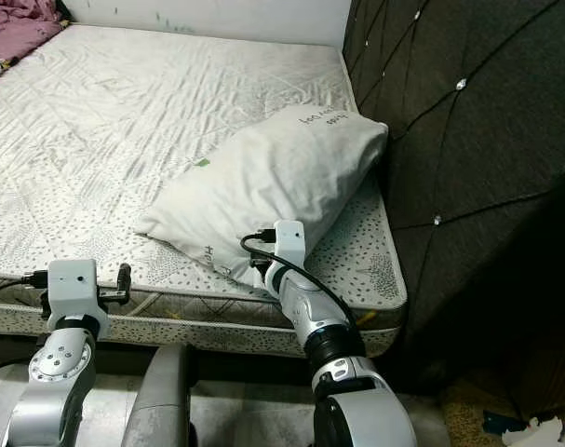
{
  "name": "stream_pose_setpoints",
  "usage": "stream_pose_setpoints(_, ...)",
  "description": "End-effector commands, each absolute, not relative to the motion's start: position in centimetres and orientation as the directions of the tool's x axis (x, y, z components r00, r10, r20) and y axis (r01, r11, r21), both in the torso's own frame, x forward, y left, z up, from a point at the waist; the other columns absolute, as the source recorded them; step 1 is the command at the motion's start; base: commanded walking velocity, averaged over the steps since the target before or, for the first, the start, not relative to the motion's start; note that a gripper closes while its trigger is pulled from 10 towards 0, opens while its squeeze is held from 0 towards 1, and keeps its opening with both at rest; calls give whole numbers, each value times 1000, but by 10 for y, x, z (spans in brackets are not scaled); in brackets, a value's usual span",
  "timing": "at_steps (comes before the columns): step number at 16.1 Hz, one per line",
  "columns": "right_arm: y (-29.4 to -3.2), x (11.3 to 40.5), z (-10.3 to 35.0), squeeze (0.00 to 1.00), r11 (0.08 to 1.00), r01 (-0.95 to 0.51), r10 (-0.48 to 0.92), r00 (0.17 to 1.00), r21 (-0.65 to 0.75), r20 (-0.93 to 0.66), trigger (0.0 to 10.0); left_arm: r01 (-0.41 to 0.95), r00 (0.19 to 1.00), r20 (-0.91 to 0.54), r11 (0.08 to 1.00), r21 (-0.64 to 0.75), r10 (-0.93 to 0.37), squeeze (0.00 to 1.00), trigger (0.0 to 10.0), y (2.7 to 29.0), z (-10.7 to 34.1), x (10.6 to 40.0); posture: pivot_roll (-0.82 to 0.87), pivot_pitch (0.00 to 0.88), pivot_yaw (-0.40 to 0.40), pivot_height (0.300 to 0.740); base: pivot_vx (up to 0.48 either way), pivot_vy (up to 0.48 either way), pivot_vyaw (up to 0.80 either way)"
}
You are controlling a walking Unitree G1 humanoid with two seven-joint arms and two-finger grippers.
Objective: Clean up the room
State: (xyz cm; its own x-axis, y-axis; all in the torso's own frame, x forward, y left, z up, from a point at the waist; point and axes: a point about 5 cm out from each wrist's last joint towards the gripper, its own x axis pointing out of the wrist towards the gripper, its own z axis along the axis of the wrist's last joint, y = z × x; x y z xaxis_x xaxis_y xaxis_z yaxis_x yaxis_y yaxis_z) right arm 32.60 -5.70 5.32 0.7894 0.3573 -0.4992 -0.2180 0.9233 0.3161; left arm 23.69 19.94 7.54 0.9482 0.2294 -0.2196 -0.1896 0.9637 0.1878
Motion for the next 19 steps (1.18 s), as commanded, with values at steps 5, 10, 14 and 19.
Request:
stream_pose_setpoints(5, -78, 351, 78, 0, 940, -212, 311, 854, 268, -417, 0, -196, 951, -200, 960, 200, 236, 0, 10000, 201, 78, 245, 188, 0, -48, 575, 0, 0, 0)
stream_pose_setpoints(10, -187, 398, 158, 0, 999, -17, 28, 976, 51, -216, 0, -192, 953, -194, 961, 197, 230, 0, 10000, 199, 78, 247, 178, 0, -42, 575, 0, 0, 0)
stream_pose_setpoints(14, -255, 399, 207, 0, 986, 147, -155, 984, -80, -93, 0, -194, 953, -192, 960, 201, 233, 0, 10000, 201, 77, 249, 163, 0, -32, 575, 0, 0, 0)
stream_pose_setpoints(19, -290, 373, 173, 0, 968, 213, -231, 964, -132, -135, 0, -168, 959, -194, 965, 202, 208, 0, 10000, 197, 77, 251, 141, 0, -16, 575, 0, 0, 0)
